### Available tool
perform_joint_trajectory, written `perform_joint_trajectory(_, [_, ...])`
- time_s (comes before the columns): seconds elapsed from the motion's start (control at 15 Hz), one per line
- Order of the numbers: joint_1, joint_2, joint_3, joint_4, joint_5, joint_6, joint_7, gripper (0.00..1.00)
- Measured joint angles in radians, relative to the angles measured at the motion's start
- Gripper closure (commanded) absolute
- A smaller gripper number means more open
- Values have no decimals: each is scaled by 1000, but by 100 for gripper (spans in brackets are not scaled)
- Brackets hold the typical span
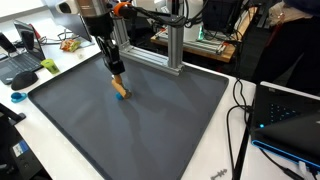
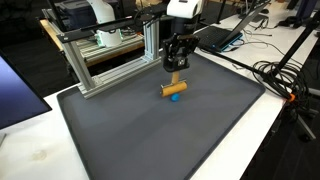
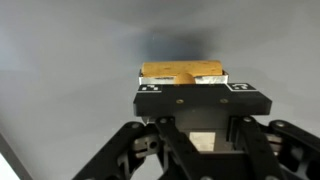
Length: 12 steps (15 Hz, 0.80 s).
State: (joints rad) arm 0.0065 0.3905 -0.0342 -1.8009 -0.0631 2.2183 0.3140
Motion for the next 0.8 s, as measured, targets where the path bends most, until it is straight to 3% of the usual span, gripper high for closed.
perform_joint_trajectory(0.8, [0,13,-3,0,4,101,1,78])
